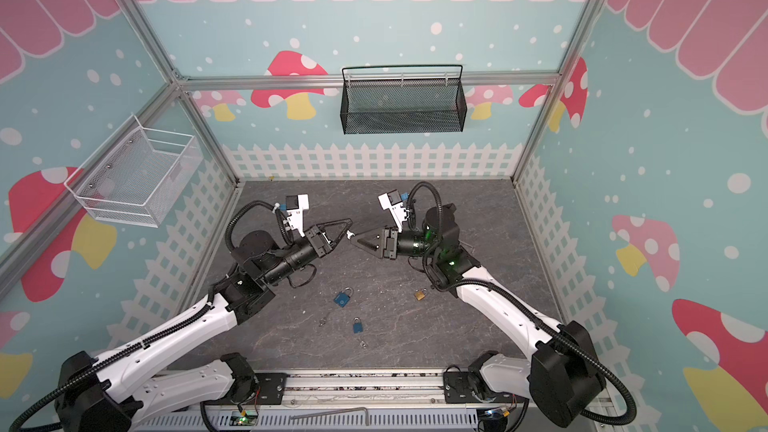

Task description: Unlock with the key

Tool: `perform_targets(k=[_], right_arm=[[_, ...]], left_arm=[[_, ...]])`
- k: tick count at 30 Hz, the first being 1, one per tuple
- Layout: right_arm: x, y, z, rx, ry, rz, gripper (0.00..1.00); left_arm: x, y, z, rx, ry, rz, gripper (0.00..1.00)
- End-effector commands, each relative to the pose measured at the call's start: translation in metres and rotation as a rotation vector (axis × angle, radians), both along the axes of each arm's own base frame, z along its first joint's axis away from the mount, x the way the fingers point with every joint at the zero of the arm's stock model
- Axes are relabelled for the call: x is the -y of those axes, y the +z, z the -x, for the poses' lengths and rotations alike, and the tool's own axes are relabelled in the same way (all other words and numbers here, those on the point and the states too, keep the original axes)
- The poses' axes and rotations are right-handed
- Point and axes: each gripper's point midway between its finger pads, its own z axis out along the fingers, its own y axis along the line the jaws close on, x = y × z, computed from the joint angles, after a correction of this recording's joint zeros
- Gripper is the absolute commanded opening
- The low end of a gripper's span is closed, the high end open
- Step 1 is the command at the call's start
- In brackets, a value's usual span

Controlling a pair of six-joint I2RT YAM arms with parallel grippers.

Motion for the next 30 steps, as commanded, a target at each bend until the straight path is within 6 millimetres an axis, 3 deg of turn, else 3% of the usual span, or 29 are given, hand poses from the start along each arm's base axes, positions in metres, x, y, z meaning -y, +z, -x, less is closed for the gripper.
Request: perform_targets(k=[1, 15, 30], right_arm=[[-0.002, 0.006, 0.0, 0.009, 0.017, -0.038, 0.43], [-0.004, 0.002, -0.006, -0.005, 0.005, -0.035, 0.26], [-0.006, 0.001, -0.01, -0.009, -0.005, -0.039, 0.15]], left_arm=[[0.0, 0.017, -0.002, 0.04, 0.019, 0.031, 0.0], [0.001, 0.019, 0.001, 0.048, 0.031, 0.037, 0.0], [0.0, 0.02, 0.002, 0.051, 0.029, 0.049, 0.0]])
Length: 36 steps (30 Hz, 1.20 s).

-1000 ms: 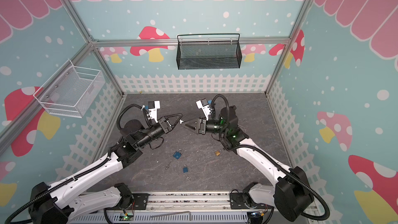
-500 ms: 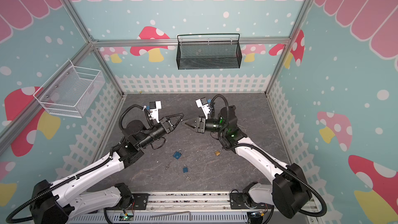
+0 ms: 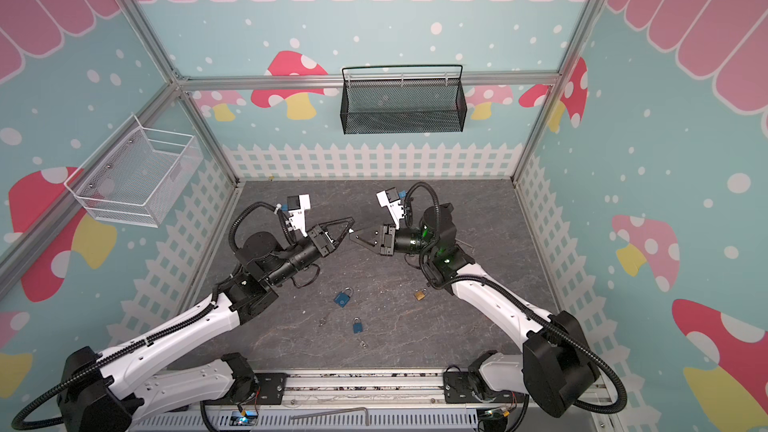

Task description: Unlock with the key

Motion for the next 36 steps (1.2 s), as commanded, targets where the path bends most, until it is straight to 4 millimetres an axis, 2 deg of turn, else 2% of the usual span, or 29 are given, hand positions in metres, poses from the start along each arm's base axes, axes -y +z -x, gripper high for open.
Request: perform_targets(k=[1, 10, 12, 13, 17, 21, 28, 36], right_arm=[[0.0, 0.003, -0.002, 0.01, -0.01, -0.014, 0.15], [0.002, 0.003, -0.003, 0.021, -0.028, -0.002, 0.0], [0.003, 0.002, -0.004, 0.029, -0.031, 0.012, 0.0], [0.003, 0.001, -0.004, 0.034, -0.032, 0.024, 0.0], [0.009, -0.008, -0.002, 0.048, -0.041, 0.079, 0.0], [0.024, -0.024, -0.002, 0.034, -0.072, 0.138, 0.0], [0.055, -0.063, 0.003, -0.006, -0.131, 0.307, 0.0], [0.124, -0.122, 0.001, -0.102, -0.334, 0.561, 0.0]], left_arm=[[-0.003, 0.016, 0.003, 0.041, 0.007, 0.03, 0.0], [-0.007, 0.011, 0.003, 0.04, 0.028, 0.004, 0.0], [-0.008, 0.012, 0.002, 0.039, 0.034, -0.001, 0.0], [-0.008, 0.011, 0.002, 0.032, 0.034, -0.007, 0.02], [-0.015, 0.01, 0.0, 0.015, 0.046, -0.025, 0.32], [-0.022, 0.001, 0.001, -0.002, 0.065, -0.063, 0.41], [-0.019, -0.053, 0.003, -0.098, 0.058, -0.342, 0.46], [0.029, -0.121, 0.027, -0.087, -0.096, -0.733, 0.52]])
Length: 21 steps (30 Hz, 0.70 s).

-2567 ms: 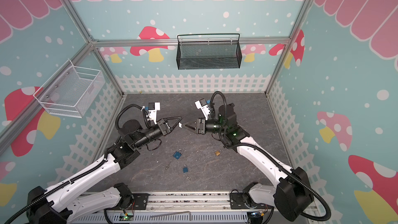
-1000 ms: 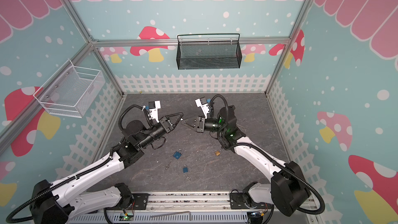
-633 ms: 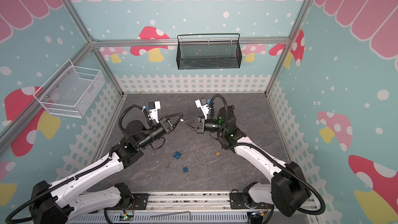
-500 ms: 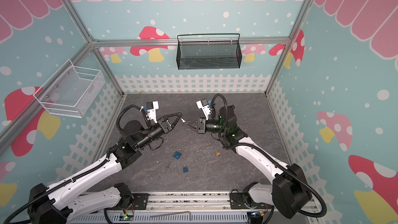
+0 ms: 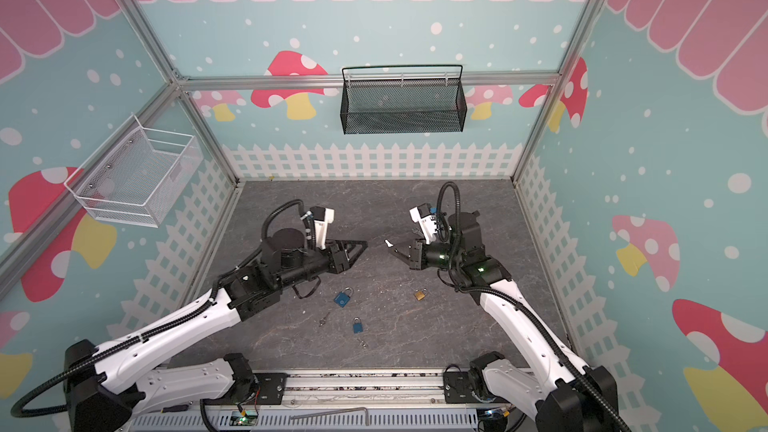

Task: Unlock with the key
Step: 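Lower the left gripper over the brass padlock while the right gripper withdraws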

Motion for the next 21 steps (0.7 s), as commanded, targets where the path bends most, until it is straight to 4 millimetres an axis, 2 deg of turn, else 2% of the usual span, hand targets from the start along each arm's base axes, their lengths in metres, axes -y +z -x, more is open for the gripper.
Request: perform_targets(k=[1, 5, 9, 17, 21], right_arm=[[0.032, -0.044, 0.009, -0.063, -0.085, 0.189, 0.0], [0.063, -0.07, 0.001, -0.106, -0.22, 0.313, 0.0], [0.082, -0.09, -0.004, -0.158, -0.284, 0.331, 0.0], [0.123, -0.115, -0.021, -0.215, -0.417, 0.309, 0.0], [0.14, -0.128, -0.025, -0.256, -0.473, 0.258, 0.0]], left_arm=[[0.007, -0.04, 0.009, 0.002, -0.073, -0.221, 0.52], [0.035, -0.068, 0.015, 0.011, -0.173, -0.304, 0.53], [0.066, -0.099, 0.02, 0.025, -0.271, -0.426, 0.54], [0.123, -0.158, 0.022, 0.032, -0.418, -0.601, 0.55], [0.14, -0.184, 0.016, 0.04, -0.423, -0.724, 0.55]])
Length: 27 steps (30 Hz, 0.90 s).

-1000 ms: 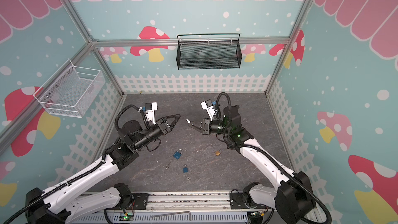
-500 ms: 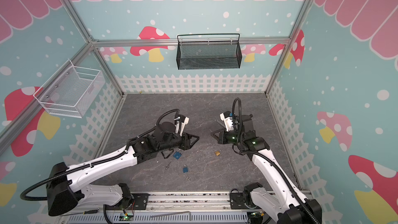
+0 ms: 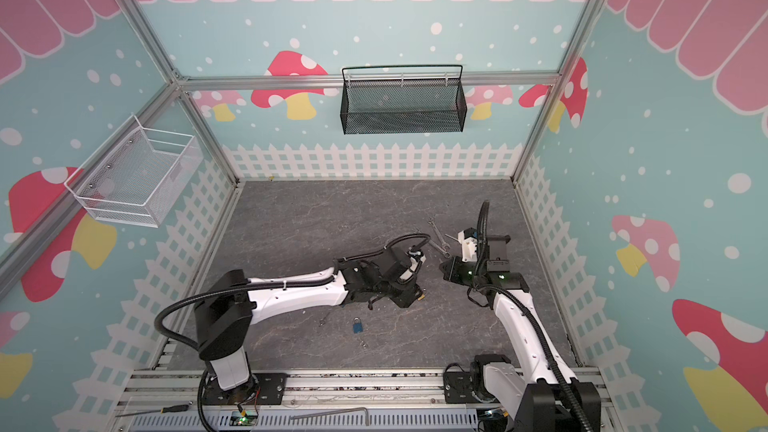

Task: Unlock with the key
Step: 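Lower the left gripper over the brass padlock while the right gripper withdraws, then close the left gripper on the brass padlock and lift it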

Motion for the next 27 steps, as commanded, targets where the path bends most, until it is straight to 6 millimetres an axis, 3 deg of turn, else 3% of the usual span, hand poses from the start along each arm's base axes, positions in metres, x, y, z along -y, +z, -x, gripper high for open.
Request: perform_targets(k=[1, 10, 27], right_arm=[[0.009, -0.008, -0.002, 0.004, -0.022, -0.042, 0.0], [0.021, -0.017, 0.0, -0.005, -0.061, -0.099, 0.0], [0.018, -0.015, -0.001, 0.012, -0.057, -0.144, 0.0]], left_arm=[[0.003, -0.017, -0.005, 0.058, -0.031, -0.138, 0.55], [0.002, -0.061, -0.022, 0.017, 0.052, -0.337, 0.54], [0.013, -0.091, -0.01, -0.117, 0.078, -0.375, 0.48]])
